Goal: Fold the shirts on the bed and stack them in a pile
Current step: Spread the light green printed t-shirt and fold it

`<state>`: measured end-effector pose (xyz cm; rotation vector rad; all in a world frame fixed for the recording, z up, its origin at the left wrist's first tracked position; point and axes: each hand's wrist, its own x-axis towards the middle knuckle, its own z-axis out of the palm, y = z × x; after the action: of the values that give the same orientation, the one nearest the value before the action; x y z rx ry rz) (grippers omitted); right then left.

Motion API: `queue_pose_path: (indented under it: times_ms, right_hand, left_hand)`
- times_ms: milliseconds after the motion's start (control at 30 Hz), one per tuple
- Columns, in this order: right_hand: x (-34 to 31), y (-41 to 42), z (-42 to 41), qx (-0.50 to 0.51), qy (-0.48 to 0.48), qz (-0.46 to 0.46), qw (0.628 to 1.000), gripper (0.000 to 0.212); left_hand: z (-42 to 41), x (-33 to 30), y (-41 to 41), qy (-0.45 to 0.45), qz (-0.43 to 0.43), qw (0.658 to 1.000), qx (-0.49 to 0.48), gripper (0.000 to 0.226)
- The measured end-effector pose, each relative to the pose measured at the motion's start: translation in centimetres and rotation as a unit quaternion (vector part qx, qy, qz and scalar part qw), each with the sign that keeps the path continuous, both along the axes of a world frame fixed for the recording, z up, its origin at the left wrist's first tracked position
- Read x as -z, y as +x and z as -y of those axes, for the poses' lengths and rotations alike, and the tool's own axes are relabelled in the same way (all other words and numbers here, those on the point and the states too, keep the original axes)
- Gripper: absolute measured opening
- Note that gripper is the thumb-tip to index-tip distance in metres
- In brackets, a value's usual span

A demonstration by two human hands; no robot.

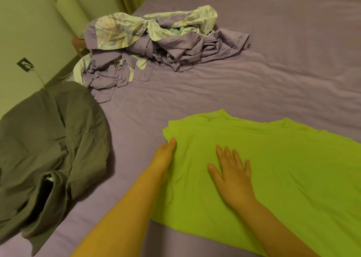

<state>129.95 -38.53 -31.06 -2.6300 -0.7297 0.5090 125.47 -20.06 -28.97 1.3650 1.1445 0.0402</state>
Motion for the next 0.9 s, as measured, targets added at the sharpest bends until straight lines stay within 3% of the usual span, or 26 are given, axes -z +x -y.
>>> queue_pose_path:
  times_ms: [100, 200, 400, 500, 567, 667, 767, 900]
  right_hand:
    - [-2.3, -0.6, -3.4, 0.032, 0.188, -0.102, 0.976, 0.073]
    - [-4.5, -0.5, -4.9, 0.055, 0.317, -0.149, 0.935, 0.067]
    - [-6.1, 2.0, -0.9, 0.02, 0.189, 0.028, 0.981, 0.076]
    - [-6.8, 3.6, 3.5, 0.019, 0.171, 0.049, 0.984, 0.081]
    - [-7.3, 4.6, 7.3, 0.076, 0.205, 0.037, 0.975, 0.077]
    - [-7.2, 6.5, 13.6, 0.193, 0.211, 0.029, 0.958, 0.07]
    - [-5.7, 8.7, 19.1, 0.277, 0.179, 0.026, 0.944, 0.068]
    - [-2.8, 9.4, 22.6, 0.32, 0.128, -0.015, 0.939, 0.074]
  left_hand:
    - [1.0, -2.1, -0.2, -0.161, 0.085, 0.982, 0.042, 0.061]
    - [1.9, -3.4, 0.3, -0.236, 0.11, 0.958, 0.119, 0.076]
    - [5.9, -5.6, 2.8, -0.264, 0.115, 0.924, 0.25, 0.084]
    - [10.2, -7.4, 4.5, -0.176, 0.051, 0.926, 0.33, 0.077]
    - [13.1, -8.1, 5.7, -0.098, 0.029, 0.91, 0.402, 0.07]
    - [16.9, -7.3, 6.7, 0.048, -0.027, 0.841, 0.538, 0.092]
    - [21.3, -5.3, 6.8, 0.173, -0.05, 0.777, 0.603, 0.072]
    - [27.1, -2.4, 5.5, 0.213, -0.016, 0.796, 0.566, 0.044]
